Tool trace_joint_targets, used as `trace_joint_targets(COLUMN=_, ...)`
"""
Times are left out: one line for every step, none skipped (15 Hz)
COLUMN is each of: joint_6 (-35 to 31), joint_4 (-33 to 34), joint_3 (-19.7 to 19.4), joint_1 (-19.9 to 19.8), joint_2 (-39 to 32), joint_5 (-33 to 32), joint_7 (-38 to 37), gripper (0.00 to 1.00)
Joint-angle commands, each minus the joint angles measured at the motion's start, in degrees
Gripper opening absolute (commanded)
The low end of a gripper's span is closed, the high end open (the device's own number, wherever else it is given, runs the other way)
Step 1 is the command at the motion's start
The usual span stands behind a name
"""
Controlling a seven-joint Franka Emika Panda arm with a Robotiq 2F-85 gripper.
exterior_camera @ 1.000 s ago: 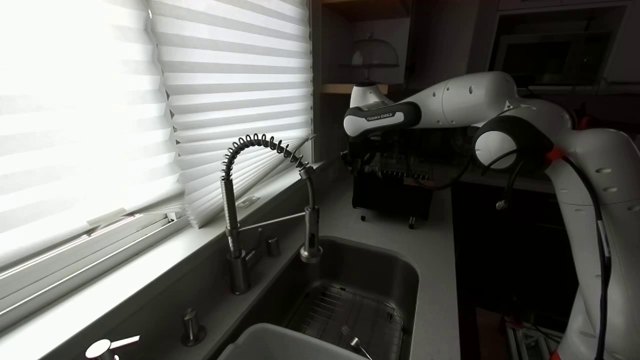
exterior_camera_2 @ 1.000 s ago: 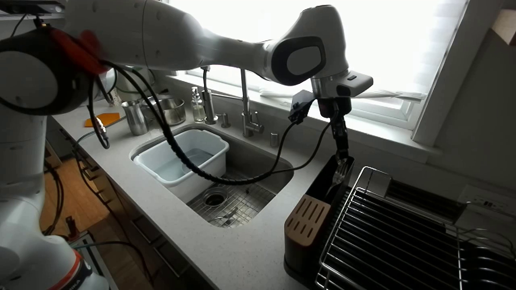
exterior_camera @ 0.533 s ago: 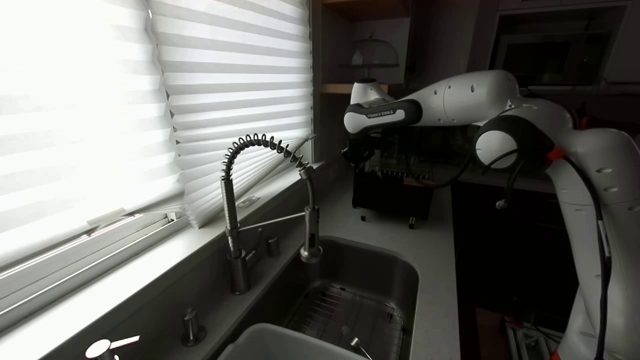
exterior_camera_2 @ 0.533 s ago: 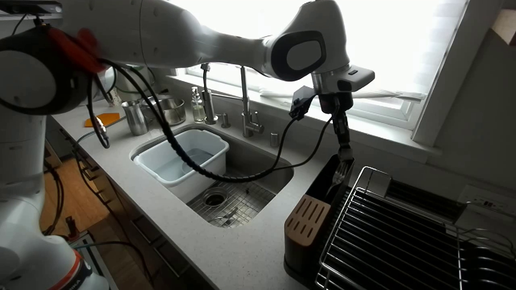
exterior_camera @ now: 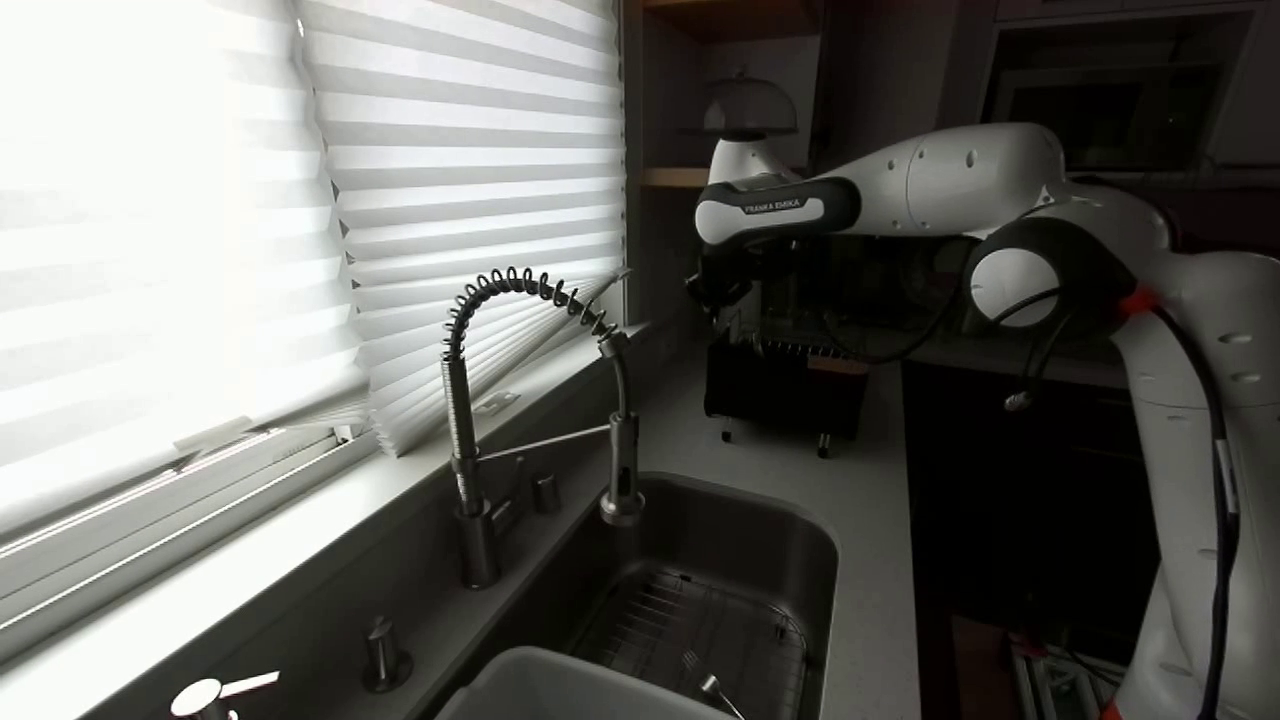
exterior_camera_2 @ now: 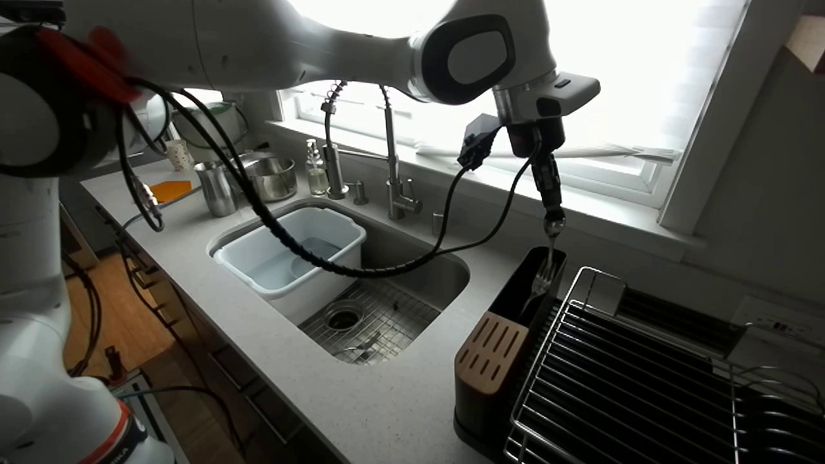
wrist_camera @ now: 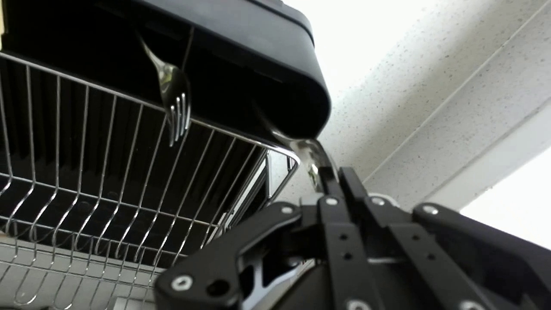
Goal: Remove the spoons from the rack and put them on the side of the rack
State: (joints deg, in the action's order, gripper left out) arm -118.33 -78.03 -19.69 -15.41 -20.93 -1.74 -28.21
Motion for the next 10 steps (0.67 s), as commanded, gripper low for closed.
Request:
trace_joint_targets(joint_6=1.45, joint_4=-0.93, joint_3=-0.27, joint_1=0.78, joint_2=3.12, joint_5=-1.25, joint_7=-0.25, gripper=0.01)
trace_joint_targets(joint_6=1.49, joint_4=-1.25, joint_3=-0.12, joint_1=0.91, joint_2=4.06, joint_5=-1.20, joint_7=0.15, gripper=0.01)
trace_joint_targets(joint_6=1.18, joint_4=-1.63, joint_3=-0.09, joint_1=1.20, joint_2=5.08, joint_5=-1.45, joint_7=0.19, gripper=0.01)
trace_joint_targets(joint_6=0.85, joint_4=-2.08, joint_3=-0.06, joint_1=1.54, joint_2=6.18, joint_5=-1.72, joint_7=0.22, gripper=0.01)
trace_joint_targets(joint_6=0.69, joint_4=-2.36, joint_3=0.05, joint_1=1.81, joint_2=7.15, joint_5=-1.85, joint_7=0.44, gripper=0.01)
trace_joint_targets(joint_6=0.39, joint_4=-2.63, joint_3=0.12, joint_1=2.19, joint_2=8.16, joint_5=-2.15, joint_7=0.36, gripper=0.01)
trace_joint_targets(joint_6=0.15, joint_4=-2.93, joint_3=0.24, joint_1=2.55, joint_2=9.11, joint_5=-2.46, joint_7=0.35, gripper=0.01)
trace_joint_targets(joint_6=-0.06, joint_4=-3.14, joint_3=0.38, joint_1=2.93, joint_2=10.02, joint_5=-2.75, joint_7=0.16, gripper=0.01)
trace_joint_targets(joint_6=-0.18, joint_4=-3.39, joint_3=0.54, joint_1=3.23, joint_2=10.79, joint_5=-2.71, joint_7=0.26, gripper=0.01)
trace_joint_targets(joint_6=-0.03, joint_4=-3.64, joint_3=0.73, joint_1=3.54, joint_2=11.62, joint_5=-2.58, joint_7=0.27, gripper=0.01)
